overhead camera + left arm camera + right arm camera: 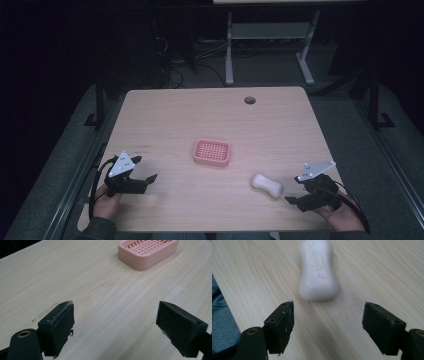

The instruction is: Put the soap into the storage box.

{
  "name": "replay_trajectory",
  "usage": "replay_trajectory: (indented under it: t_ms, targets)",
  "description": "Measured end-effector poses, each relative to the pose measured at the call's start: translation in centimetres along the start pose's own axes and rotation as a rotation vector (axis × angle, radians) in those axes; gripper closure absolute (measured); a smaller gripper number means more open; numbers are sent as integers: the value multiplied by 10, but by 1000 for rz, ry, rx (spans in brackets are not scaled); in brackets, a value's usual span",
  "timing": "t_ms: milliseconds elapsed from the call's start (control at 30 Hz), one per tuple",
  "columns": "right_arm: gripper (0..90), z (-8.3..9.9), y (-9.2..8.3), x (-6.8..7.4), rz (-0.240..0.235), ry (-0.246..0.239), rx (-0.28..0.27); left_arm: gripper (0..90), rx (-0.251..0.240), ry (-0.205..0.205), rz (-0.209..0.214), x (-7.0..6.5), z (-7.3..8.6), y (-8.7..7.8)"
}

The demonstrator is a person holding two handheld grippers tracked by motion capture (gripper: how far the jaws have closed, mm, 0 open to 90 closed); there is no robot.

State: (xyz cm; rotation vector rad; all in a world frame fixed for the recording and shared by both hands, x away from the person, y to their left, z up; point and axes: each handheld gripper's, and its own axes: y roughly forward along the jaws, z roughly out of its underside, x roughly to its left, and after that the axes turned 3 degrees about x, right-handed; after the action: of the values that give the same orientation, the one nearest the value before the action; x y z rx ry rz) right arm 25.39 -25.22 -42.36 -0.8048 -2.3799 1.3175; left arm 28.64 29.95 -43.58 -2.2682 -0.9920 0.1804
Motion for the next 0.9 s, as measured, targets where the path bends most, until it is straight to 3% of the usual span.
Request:
replay_trajectory:
  t_ms: [900]
  targets:
    - [264, -46, 13, 3, -27, -95, 46, 144, 6, 5, -6, 3, 0, -1]
